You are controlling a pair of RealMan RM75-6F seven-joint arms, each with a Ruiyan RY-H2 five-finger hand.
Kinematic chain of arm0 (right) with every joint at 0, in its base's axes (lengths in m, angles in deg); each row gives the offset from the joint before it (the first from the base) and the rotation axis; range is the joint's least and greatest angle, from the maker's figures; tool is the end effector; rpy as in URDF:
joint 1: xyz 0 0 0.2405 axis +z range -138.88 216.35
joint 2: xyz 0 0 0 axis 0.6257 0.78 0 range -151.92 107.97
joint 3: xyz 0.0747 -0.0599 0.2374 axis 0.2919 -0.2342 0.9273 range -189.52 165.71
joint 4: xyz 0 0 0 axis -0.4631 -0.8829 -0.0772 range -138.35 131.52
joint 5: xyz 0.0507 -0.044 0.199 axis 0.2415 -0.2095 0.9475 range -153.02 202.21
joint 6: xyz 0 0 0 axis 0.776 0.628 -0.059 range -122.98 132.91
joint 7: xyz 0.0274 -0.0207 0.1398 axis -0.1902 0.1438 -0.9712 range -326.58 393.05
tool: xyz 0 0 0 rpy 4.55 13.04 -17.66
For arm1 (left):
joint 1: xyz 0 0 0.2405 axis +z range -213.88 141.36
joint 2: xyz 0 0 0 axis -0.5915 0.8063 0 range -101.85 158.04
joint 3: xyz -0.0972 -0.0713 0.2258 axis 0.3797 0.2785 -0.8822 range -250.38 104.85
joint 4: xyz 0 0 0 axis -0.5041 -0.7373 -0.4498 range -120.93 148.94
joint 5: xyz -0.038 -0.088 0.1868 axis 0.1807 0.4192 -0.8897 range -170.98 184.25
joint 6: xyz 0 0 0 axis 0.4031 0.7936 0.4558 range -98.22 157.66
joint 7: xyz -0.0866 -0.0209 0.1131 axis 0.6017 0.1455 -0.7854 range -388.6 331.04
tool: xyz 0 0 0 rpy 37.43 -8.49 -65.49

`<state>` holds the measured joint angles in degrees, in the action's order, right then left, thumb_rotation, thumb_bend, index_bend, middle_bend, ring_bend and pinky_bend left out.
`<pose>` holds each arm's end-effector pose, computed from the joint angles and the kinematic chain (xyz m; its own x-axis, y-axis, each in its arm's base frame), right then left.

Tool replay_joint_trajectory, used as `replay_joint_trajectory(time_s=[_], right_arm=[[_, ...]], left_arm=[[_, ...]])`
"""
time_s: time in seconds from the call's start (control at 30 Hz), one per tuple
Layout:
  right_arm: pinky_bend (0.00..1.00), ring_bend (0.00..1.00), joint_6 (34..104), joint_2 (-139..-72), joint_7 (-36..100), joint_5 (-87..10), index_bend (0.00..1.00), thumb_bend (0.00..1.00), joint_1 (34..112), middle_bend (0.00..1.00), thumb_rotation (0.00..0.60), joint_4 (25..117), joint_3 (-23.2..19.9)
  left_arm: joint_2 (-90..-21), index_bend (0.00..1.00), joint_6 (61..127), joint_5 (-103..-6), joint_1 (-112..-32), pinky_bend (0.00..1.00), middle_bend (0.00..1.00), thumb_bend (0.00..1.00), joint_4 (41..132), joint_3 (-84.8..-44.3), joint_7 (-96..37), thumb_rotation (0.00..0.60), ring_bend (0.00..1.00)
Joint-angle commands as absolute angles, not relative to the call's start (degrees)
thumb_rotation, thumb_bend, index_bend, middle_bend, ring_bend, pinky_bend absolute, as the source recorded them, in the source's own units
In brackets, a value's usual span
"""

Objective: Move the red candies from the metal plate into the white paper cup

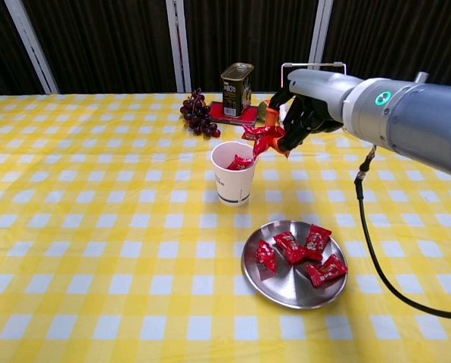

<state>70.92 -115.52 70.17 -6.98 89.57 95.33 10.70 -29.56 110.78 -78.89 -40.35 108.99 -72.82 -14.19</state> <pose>-0.0628 -0.3496 -0.0137 0.1887 -0.3236 0.9272 -0.9800 -0.1231 0.1565 -0.3219 0.1649 0.1760 0.2147 0.1161 0.9698 0.9742 0.0455 -0.2211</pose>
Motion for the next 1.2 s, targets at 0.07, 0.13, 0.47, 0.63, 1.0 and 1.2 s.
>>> replay_joint_trajectory(time_s=[0.07,0.13,0.47,0.63,1.0,1.2], right_arm=[[0.98,0.92,69.35,-117.24,70.07,-5.75,0.61,0.55,91.73,0.75,0.6,91.47,11.55],[0.98,0.92,68.91,-117.88,69.76,-5.57,0.61,0.55,92.29,0.75,0.6,90.04,11.62],[0.98,0.92,68.36,-120.79,69.01,-6.28,0.61,0.55,94.18,0.75,0.6,85.36,10.84],[0.98,0.92,68.3,-121.94,68.71,-6.4,0.61,0.55,94.93,0.75,0.6,84.23,10.86],[0.98,0.92,68.17,-122.8,68.82,-5.78,0.6,0.55,95.48,0.75,0.6,83.19,10.38],[0.98,0.92,67.93,-123.36,68.14,-5.98,0.54,0.55,95.66,0.75,0.6,82.18,10.44]], left_arm=[[-29.3,0.0,110.37,-78.71,-40.5,0.0,0.0,0.04,109.21,-72.84,-13.81,0.6,0.0],[-29.18,0.0,110.16,-78.65,-40.56,0.0,0.0,0.04,109.28,-72.87,-13.63,0.6,0.0],[-28.89,0.0,109.75,-78.49,-40.66,0.0,0.0,0.04,109.53,-72.94,-13.39,0.6,0.0],[-28.86,0.0,109.77,-78.39,-40.63,0.0,0.0,0.04,109.58,-72.91,-13.33,0.6,0.0],[-28.68,0.0,109.69,-78.46,-40.64,0.0,0.0,0.04,109.61,-72.97,-12.89,0.6,0.0],[-28.68,0.0,109.69,-78.38,-40.63,0.0,0.0,0.04,109.67,-72.95,-12.96,0.6,0.0]])
